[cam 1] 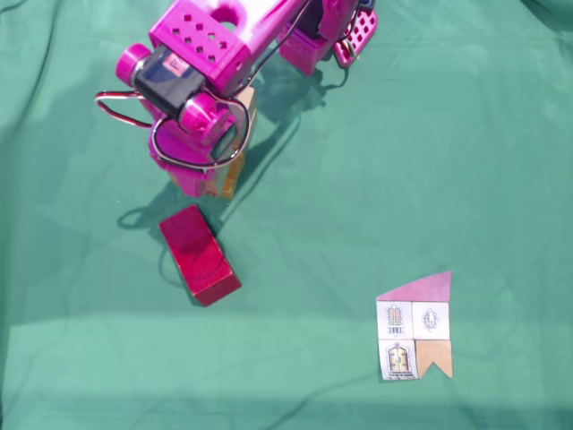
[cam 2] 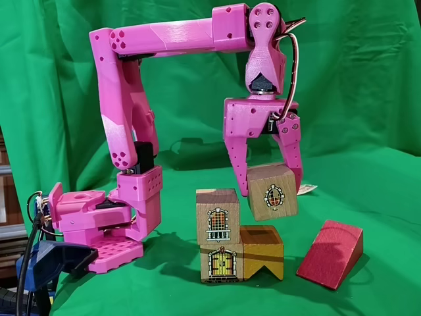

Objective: Grasp some building blocks and build the house on the picture.

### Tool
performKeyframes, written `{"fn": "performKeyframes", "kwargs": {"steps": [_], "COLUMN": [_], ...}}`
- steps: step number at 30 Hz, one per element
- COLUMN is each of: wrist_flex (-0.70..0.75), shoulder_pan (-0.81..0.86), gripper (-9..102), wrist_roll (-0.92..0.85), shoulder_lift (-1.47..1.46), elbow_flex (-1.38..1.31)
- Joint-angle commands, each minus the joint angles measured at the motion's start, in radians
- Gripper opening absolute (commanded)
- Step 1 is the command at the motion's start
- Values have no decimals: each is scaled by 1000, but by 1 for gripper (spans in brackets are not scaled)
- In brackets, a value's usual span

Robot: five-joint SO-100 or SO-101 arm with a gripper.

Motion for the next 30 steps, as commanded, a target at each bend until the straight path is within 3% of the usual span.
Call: {"fn": "performKeyframes", "kwargs": {"steps": [1,21,30], "wrist_flex": [6,5,5], "shoulder_pan": [-3,15,15], "gripper": [25,25,37], "wrist_roll": [-11,-51,-51], "shoulder_lift": [44,26,25], "elbow_flex": [-5,-3,-3]}}
